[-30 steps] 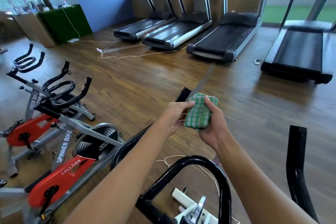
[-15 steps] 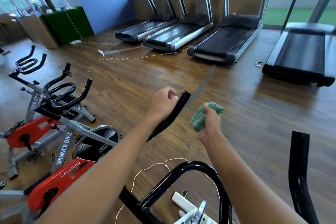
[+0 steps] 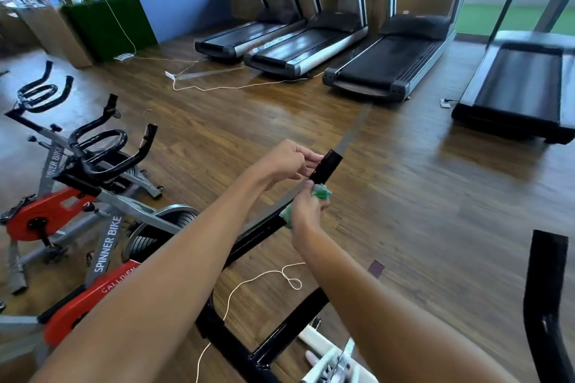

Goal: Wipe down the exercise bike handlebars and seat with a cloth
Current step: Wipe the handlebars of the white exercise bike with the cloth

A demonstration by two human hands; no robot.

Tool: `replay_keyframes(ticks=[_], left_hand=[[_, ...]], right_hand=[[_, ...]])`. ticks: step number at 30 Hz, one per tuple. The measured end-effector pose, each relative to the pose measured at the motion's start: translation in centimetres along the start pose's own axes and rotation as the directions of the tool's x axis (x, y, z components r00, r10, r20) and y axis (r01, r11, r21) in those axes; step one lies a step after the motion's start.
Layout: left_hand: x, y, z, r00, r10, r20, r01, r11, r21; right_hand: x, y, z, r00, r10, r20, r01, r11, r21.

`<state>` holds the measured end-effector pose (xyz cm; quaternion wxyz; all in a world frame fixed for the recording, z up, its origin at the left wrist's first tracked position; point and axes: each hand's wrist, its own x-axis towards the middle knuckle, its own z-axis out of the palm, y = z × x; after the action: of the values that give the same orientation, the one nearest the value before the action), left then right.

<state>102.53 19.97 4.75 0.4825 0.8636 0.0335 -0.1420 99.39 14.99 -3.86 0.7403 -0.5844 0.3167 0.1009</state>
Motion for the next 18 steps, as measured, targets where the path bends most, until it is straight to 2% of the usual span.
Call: replay_keyframes(ticks=[4,7,9,13,15,18], left_hand=[[-0.2,0.6,0.4,1.000,0.016,0.002,-0.016,1.000,0.016],[-1.9,0.1,-0.1,0.999,0.025,0.042,-0.026,0.999,0.023],[-3.7,-1.3,-0.4,1.000,0.012,-0.005,-0.012,1.000,-0.001],[-7.9,-7.4,-1.6,0.953,-0.134,-0.271,0.157,0.985,0.067],[-10.6,-10.4,-2.5,0.925,-0.247,-0.288,0.273,0.960,0.055],[-13.8,-12.7,-2.9,0.899,-0.373,-0.230,0.368,0.927,-0.069]], right_hand=[[0.9,-0.7,0.8,0.995,-0.046,-0.084,0.045,0.999,-0.010],[-0.8,1.1,2.3,0.995,0.061,-0.084,-0.064,0.997,-0.035],[-1.7,2.6,2.8,0.994,0.105,-0.041,-0.107,0.993,-0.056],[-3.2,4.6,3.7,0.990,0.137,-0.017,-0.138,0.983,-0.119],[-4.6,5.4,4.1,0.990,0.137,0.025,-0.130,0.972,-0.196],[-6.8,6.8,4.6,0.981,0.162,0.109,-0.126,0.951,-0.282]])
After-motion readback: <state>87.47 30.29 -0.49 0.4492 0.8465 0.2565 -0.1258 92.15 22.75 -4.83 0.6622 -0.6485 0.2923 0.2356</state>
